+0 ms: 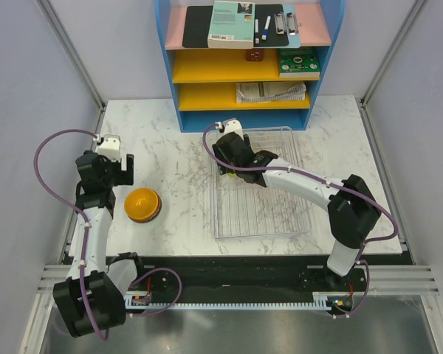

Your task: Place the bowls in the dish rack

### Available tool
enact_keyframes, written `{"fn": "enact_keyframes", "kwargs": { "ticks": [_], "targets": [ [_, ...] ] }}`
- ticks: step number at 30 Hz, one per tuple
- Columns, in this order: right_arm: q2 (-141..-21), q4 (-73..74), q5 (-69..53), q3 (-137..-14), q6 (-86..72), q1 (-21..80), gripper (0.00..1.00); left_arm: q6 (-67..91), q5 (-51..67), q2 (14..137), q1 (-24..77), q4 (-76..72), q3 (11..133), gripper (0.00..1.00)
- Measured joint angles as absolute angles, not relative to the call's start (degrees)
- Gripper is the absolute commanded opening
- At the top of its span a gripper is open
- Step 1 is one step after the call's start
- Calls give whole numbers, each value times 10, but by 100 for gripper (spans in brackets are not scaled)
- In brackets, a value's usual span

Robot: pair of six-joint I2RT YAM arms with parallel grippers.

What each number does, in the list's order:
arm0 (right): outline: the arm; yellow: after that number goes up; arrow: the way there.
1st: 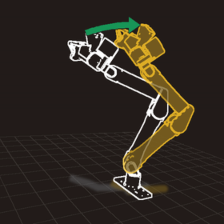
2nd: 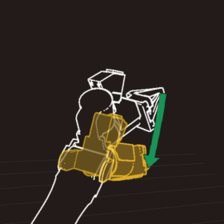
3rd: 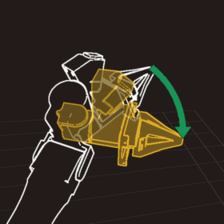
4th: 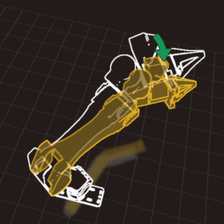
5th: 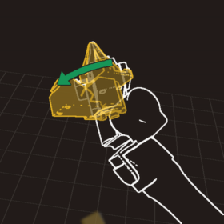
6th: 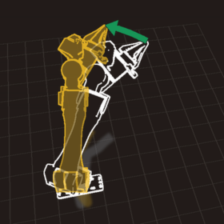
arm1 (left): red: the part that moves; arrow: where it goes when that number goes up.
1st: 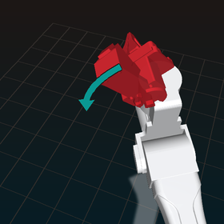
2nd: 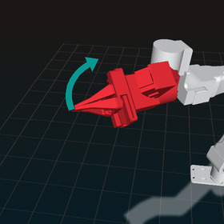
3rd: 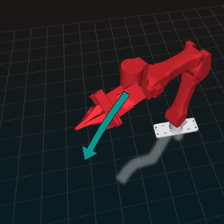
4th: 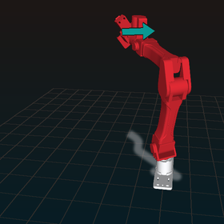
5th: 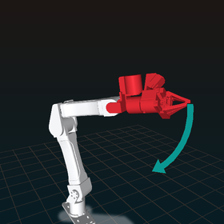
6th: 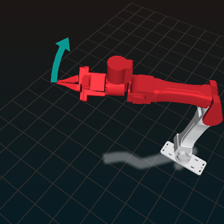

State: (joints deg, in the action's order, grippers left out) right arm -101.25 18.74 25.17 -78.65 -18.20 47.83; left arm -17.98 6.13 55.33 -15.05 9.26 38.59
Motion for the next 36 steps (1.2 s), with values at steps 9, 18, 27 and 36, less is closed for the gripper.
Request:
{"fn": "enact_keyframes", "kwargs": {
  "ticks": [9, 18, 27, 36],
  "targets": [
    [-1023, 181, 246, -787, -181, 478, 0, -180, 62, 553, -150, 93, 386, 100],
    [-1047, 170, 233, -787, -178, 478, 0, -180, 64, 553, -152, 93, 386, 100],
    [-1061, 165, 234, -787, -167, 485, 6, -180, 66, 553, -153, 93, 386, 100],
    [-1063, 169, 231, -793, -161, 486, 90, -180, 66, 553, -153, 93, 386, 100]
  ]
}}
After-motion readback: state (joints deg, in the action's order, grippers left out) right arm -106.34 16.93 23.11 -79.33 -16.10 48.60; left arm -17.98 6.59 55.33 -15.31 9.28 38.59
